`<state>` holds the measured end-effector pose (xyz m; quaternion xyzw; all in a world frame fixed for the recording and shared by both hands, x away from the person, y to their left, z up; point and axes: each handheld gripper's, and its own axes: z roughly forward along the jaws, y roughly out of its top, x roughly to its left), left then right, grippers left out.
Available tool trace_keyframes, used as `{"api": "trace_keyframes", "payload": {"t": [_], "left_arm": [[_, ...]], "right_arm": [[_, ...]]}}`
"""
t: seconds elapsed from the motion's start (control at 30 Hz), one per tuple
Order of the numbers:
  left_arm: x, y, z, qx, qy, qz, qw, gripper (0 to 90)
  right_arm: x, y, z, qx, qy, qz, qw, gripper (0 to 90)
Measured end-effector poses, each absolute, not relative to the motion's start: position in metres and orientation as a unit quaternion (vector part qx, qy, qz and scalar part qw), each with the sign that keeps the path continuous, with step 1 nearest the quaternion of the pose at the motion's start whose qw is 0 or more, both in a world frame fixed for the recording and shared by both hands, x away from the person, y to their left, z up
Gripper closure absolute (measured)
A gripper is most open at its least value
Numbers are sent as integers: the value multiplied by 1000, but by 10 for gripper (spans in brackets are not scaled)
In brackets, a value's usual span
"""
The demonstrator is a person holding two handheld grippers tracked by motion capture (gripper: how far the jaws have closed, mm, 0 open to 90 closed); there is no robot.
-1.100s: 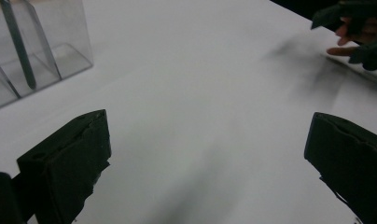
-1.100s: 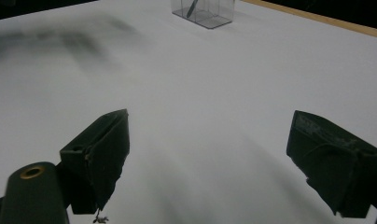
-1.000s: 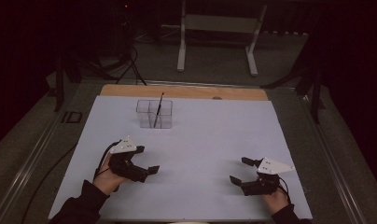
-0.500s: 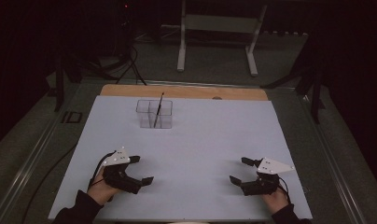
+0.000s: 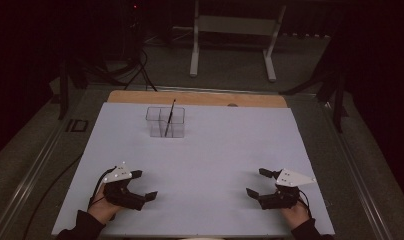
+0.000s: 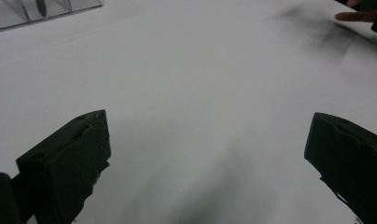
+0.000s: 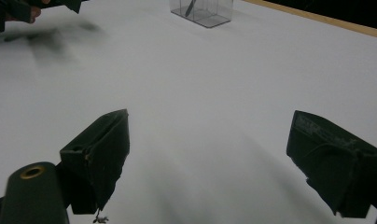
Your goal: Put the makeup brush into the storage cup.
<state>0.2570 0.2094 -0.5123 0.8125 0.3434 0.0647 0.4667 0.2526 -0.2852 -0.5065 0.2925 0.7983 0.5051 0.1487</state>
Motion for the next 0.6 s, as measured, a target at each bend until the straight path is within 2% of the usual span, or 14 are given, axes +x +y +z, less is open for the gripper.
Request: {"api": "trace_keyframes", "payload": {"t": [0.6], "left_arm": [[255, 212, -519, 816, 335, 62, 467, 18]], "right_arm": [[252, -285, -506, 290, 799, 505, 151, 133]]}}
